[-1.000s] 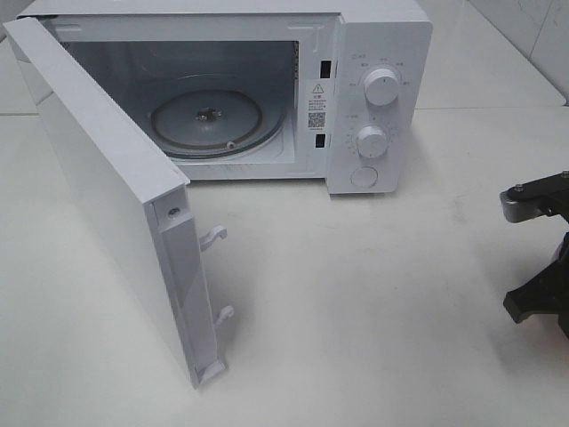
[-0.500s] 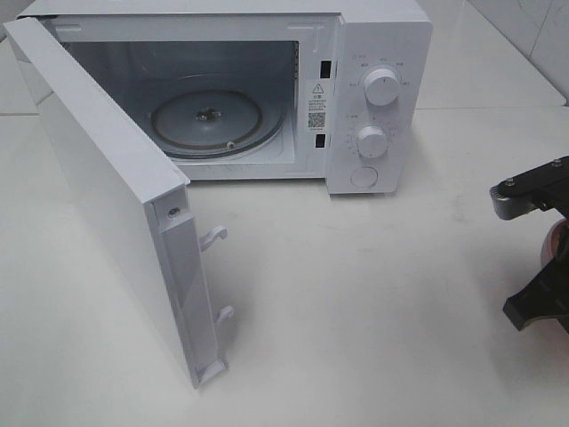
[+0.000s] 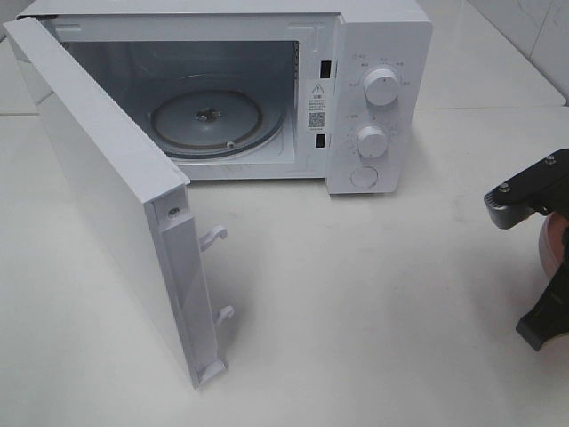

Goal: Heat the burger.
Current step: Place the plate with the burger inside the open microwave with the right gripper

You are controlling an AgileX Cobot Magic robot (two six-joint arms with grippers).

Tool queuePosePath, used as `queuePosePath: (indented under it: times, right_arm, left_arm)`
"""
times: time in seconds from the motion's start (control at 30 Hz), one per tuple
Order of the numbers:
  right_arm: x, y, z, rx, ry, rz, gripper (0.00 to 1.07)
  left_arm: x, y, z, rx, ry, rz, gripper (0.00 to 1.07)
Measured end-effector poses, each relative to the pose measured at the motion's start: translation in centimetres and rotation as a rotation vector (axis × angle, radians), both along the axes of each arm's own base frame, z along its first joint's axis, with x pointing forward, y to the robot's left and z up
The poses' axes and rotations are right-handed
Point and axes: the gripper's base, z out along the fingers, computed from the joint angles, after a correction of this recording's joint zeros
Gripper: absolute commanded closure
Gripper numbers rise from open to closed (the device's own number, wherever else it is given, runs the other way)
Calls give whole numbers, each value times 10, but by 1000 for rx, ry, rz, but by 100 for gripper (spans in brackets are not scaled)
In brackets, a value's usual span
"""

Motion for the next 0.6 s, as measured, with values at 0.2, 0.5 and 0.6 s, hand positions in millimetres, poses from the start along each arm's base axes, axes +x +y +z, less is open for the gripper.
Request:
queuePosePath:
  times: [0.2,0.5,0.6]
  right_arm:
    - [-9,7,8,-26,-14,69,107]
    - [-21,20,15,-59,-30,188,107]
    - [-24,24,17,-63,-32,219,107]
  left_arm:
    - [0,0,0,0,0,0,7]
    - [0,0,0,0,0,0,7]
    - [0,0,0,0,0,0,7]
